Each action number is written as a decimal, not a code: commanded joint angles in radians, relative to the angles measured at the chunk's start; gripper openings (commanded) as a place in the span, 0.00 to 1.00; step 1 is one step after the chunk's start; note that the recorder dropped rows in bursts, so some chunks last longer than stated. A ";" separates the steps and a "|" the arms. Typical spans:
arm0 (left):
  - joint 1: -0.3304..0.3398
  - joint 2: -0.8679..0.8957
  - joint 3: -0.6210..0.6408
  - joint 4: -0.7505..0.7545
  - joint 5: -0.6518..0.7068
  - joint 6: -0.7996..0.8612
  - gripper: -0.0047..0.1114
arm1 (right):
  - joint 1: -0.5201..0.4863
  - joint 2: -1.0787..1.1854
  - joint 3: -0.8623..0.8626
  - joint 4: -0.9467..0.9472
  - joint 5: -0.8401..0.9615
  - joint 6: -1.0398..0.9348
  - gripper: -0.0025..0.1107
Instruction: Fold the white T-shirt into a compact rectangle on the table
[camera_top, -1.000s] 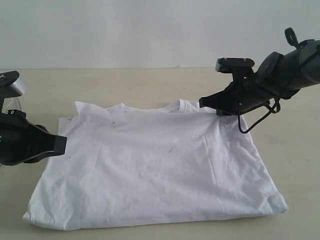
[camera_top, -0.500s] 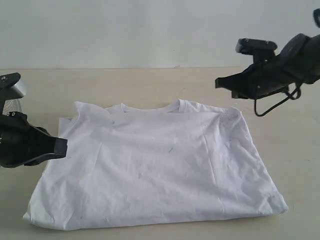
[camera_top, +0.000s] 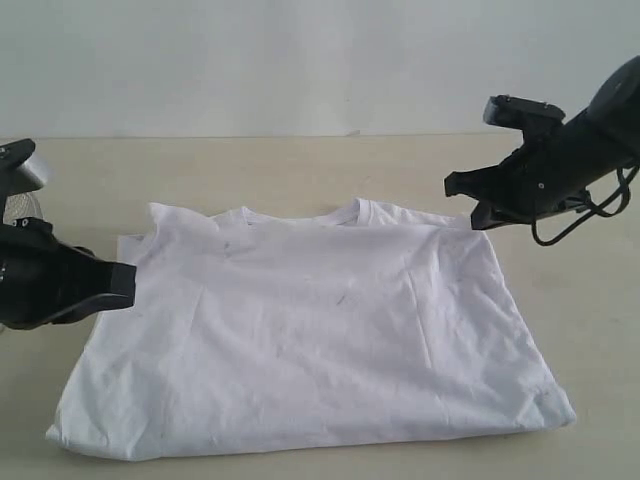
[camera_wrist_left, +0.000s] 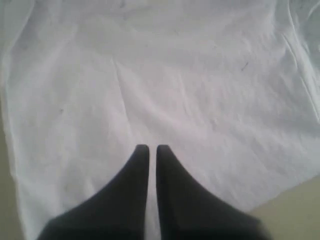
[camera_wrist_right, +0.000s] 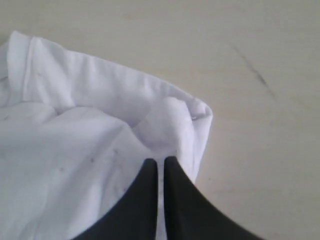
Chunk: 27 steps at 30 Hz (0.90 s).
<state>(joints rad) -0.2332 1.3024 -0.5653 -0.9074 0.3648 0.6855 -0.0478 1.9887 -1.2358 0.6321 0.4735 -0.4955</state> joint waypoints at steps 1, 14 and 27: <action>-0.008 -0.005 0.005 -0.031 0.009 -0.001 0.08 | 0.000 0.028 0.004 -0.014 -0.030 -0.003 0.02; -0.008 -0.005 0.005 -0.046 0.013 -0.001 0.08 | -0.030 0.062 0.000 -0.142 -0.048 0.102 0.02; -0.008 -0.005 0.005 -0.046 -0.034 -0.001 0.08 | -0.043 -0.159 0.030 -0.107 0.078 0.164 0.02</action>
<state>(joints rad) -0.2332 1.3024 -0.5653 -0.9417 0.3507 0.6855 -0.0827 1.8976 -1.2325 0.5267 0.5169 -0.3522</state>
